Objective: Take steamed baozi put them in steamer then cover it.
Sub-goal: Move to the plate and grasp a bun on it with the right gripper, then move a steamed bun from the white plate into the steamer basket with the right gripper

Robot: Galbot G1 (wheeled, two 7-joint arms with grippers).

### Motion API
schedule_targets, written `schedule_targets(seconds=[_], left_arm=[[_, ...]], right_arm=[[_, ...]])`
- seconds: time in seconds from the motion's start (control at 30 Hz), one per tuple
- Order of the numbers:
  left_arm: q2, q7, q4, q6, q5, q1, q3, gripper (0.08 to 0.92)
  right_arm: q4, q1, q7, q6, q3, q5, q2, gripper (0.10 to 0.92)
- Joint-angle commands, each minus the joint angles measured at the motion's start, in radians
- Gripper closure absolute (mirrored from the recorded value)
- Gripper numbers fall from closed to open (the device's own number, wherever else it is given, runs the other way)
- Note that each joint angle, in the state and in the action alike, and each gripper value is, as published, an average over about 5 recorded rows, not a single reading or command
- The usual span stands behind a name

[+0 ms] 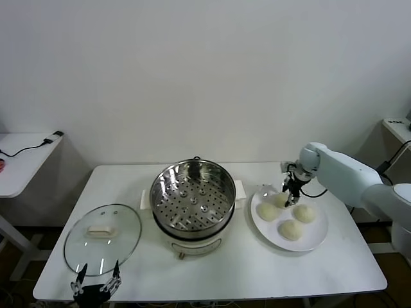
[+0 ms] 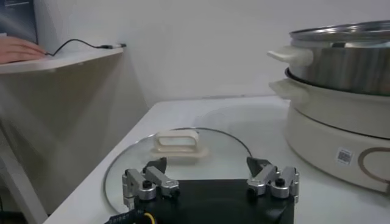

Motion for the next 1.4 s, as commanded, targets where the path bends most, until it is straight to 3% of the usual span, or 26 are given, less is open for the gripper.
schedule_targets(seconds=[0.03,0.27,0.47,0.57,0.7,0.93,1.13,1.4], left_arm=[[-0.001,0.0,-0.003,0.002,0.007,0.002,0.004,0.177],[0.004,-0.001,-0.007,0.005,0.019,0.001,0.006,0.177],[0.007,-0.001,-0.011,0.006,0.021,-0.001,0.007,0.177],[0.007,-0.001,-0.014,0.006,0.021,-0.002,0.007,0.177],[0.007,-0.002,-0.02,0.006,0.022,0.001,0.007,0.177],[0.002,-0.002,-0.024,0.003,0.02,0.002,0.003,0.177],[-0.005,-0.003,-0.025,0.005,0.018,0.002,0.006,0.177],[-0.007,-0.004,-0.015,0.004,0.018,-0.003,0.007,0.177]], right_arm=[[0.021,0.052,-0.006,-0.003,-0.019,0.02,0.01,0.413],[0.217,0.474,-0.104,0.091,-0.237,0.214,0.017,0.414],[0.541,0.733,-0.152,0.244,-0.28,0.32,0.114,0.414],[0.692,0.766,-0.138,0.317,-0.279,0.3,0.186,0.414],[0.787,0.733,-0.095,0.437,-0.304,0.157,0.271,0.414],[0.58,0.539,-0.02,0.62,-0.27,-0.273,0.367,0.414],[0.389,0.368,0.028,0.669,-0.201,-0.426,0.432,0.414],[0.236,0.245,0.056,0.704,-0.157,-0.524,0.485,0.414]])
